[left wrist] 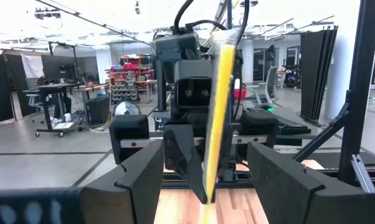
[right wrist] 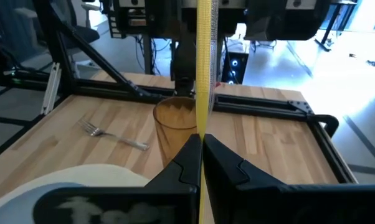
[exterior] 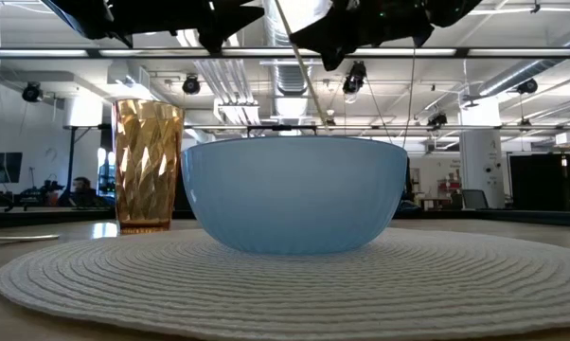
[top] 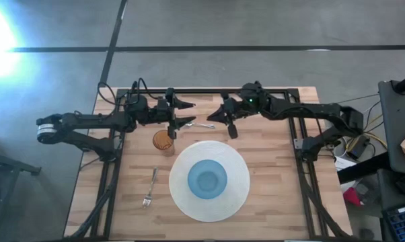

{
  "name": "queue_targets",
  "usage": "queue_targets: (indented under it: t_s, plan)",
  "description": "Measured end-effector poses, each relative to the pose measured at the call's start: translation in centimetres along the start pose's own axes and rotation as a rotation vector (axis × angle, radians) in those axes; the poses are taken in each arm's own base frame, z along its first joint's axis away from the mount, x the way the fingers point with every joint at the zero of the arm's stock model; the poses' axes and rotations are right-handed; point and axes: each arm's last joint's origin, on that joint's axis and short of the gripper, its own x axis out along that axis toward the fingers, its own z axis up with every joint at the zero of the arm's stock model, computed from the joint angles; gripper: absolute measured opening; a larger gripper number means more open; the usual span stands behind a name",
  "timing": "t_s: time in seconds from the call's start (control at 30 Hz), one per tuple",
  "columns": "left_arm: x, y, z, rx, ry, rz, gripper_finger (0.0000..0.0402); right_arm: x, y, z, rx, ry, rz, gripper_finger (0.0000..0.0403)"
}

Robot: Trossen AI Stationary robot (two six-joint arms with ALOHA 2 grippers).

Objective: Pick & Place Utensil
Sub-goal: Put the yellow straw into the yellow glass to the top right of the white mat

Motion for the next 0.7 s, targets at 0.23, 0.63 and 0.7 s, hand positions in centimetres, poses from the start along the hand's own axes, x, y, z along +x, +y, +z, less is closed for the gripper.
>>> queue_targets:
  t_s: [0.23,0.63,0.7]
  plan:
    - [0.0,0.0,0.0,0.0,0.0,-0.001,0.0225,0.8,-0.3,-0.2,0.008,-0.032,-0.002,0.0008]
    - [0.1,0.0,0.5,-0.022,-0.021,-0.01,0.0225,2.2,-0.8,-0.9,0.049,-0.065,0.018,0.0008]
    - [0.1,0.0,0.6,-0.028,-0.025,-0.016,0.0225,2.4,-0.9,-1.1,0.061,-0.071,0.022,0.0008]
